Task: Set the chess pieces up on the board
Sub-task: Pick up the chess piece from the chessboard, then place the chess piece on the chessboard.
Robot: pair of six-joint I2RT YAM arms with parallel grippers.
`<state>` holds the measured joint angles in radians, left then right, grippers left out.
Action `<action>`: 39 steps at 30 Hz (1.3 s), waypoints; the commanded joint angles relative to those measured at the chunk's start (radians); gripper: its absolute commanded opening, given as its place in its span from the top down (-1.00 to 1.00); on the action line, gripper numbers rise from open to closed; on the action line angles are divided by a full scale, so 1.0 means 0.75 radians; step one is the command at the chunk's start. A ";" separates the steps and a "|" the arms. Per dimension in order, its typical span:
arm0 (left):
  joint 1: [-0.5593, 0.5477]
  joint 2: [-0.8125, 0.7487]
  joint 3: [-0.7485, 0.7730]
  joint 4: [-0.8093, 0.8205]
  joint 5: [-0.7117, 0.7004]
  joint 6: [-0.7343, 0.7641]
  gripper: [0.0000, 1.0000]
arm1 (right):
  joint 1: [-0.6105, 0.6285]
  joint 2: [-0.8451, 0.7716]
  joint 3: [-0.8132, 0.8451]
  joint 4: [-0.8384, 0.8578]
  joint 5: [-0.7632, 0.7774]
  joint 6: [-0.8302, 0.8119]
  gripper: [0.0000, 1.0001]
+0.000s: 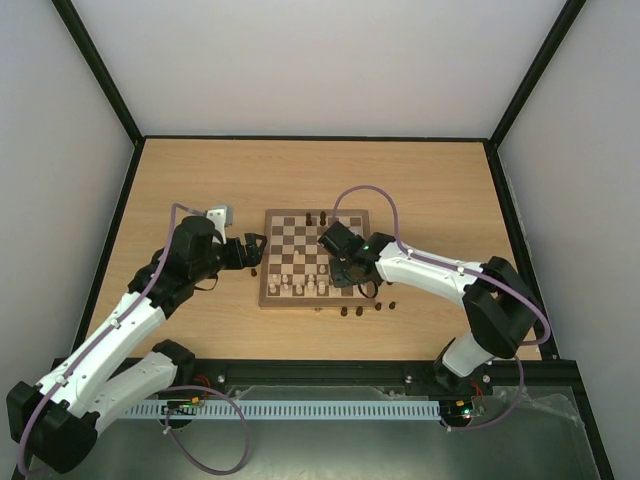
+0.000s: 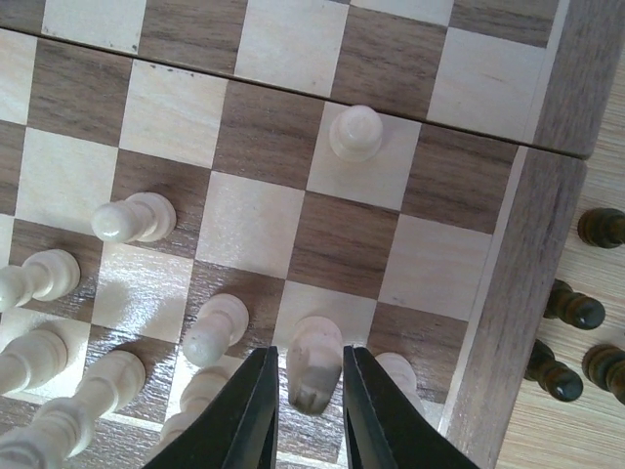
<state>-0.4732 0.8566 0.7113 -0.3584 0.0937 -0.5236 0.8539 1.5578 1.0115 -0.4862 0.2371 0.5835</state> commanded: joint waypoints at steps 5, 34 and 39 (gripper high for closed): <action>-0.005 -0.002 -0.010 0.007 -0.008 -0.003 -0.99 | -0.010 0.034 0.049 -0.034 0.021 -0.023 0.78; -0.005 -0.004 0.008 -0.010 -0.004 -0.024 -0.99 | 0.105 -0.109 -0.058 -0.157 -0.001 0.041 0.95; -0.005 -0.005 0.008 -0.011 -0.004 -0.025 -0.99 | 0.105 -0.104 -0.076 -0.141 0.005 0.041 0.94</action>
<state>-0.4732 0.8581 0.7113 -0.3588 0.0933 -0.5350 0.9253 1.4979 0.9733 -0.5488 0.2321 0.5991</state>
